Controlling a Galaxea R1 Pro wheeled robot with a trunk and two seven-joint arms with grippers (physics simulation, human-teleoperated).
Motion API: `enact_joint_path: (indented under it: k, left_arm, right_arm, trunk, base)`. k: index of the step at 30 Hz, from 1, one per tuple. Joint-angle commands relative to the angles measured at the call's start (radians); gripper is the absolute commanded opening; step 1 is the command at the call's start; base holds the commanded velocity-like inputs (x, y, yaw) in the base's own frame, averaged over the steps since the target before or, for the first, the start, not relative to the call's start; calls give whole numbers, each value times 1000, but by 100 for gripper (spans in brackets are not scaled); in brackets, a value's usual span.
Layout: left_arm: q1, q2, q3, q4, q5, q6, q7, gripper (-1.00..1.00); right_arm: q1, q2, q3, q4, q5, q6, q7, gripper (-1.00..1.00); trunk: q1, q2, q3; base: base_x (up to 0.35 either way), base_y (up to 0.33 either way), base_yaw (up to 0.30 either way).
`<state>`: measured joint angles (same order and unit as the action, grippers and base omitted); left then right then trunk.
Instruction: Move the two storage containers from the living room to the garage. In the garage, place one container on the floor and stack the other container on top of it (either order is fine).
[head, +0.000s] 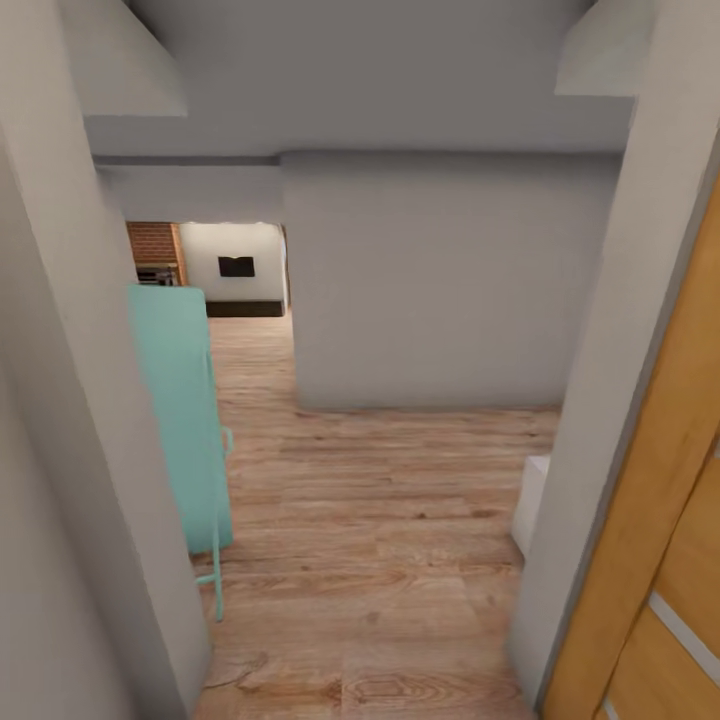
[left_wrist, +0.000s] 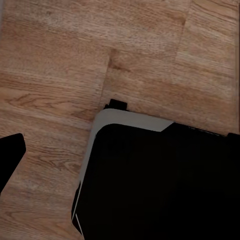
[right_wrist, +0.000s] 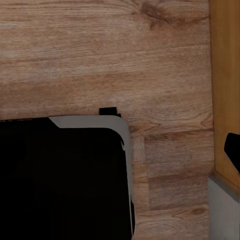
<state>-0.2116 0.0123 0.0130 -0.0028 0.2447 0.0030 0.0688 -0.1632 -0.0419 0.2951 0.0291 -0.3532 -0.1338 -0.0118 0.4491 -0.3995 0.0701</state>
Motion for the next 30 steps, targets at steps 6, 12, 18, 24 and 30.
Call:
enact_joint_path:
  k: [6,12,18,24,30]
  left_arm:
    - [0,0,1,0,5,1,2,100]
    - [0,0,1,0,5,1,2,100]
    - [0,0,1,0,4,2,2,100]
    - [0,0,1,0,4,2,2,100]
    - [0,0,1,0,4,1,2,100]
  right_arm:
    - [-1,1,13,3,-6,-6,0,100]
    - [-1,2,15,3,-6,-5,0,100]
    - [-1,0,15,3,-6,-5,-1,100]
    - [-1,-1,15,3,-6,-7,-1,100]
    - [-1,-1,15,3,-6,-6,-1,100]
  trunk:
    - [1,-1,0]
    - [1,-1,0]
    - [1,-1,0]
    - [1,-1,0]
    - [1,-1,0]
  base:
    - [323,0,0]
    - [323,0,0]
    - [323,0,0]
    - [323,0,0]
    - [323,0,0]
